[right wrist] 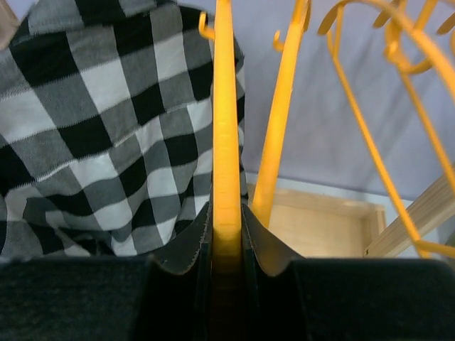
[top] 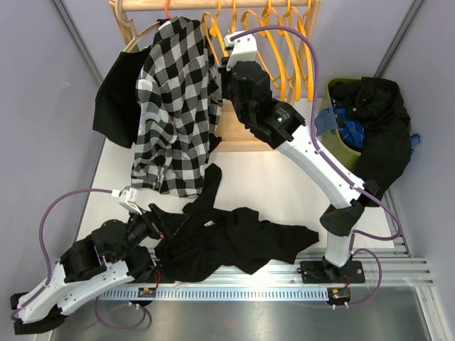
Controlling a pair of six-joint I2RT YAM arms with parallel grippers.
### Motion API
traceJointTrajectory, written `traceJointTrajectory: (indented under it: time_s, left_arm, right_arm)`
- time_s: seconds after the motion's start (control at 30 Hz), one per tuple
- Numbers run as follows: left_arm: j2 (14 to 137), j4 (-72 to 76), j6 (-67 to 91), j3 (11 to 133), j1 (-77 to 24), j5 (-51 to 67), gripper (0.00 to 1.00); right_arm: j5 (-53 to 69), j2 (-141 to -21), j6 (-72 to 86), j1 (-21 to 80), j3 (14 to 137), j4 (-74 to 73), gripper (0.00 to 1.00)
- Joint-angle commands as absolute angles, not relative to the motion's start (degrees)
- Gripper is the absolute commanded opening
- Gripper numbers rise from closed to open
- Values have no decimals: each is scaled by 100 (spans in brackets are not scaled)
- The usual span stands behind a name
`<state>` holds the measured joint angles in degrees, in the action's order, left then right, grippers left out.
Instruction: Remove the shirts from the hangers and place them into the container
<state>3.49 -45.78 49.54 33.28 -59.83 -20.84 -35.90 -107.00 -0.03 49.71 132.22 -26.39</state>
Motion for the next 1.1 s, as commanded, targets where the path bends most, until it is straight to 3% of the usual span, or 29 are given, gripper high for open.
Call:
traceJointTrajectory:
  time_s: [0.0,0.23,0.73,1.07]
  left_arm:
    - [387,-4289,4895,3349,-5977,-2092,99]
    - [430,-4245,4896,3331,-5985,-2083,99]
    - [720,-4069,4869,3287,-5985,-2074,99]
    - [976,-3937,4834,3375,-5985,-1995,99]
  right_arm:
    - [-3199,-10504,325,4975,12607,-2901,0]
    - [-3313,-9967,449,4975,11620,-2628,0]
    - [-3401,-9220,-351,5098,11443,-1925,0]
    - [-3691,-10369,-888,4966,13023,-2205,0]
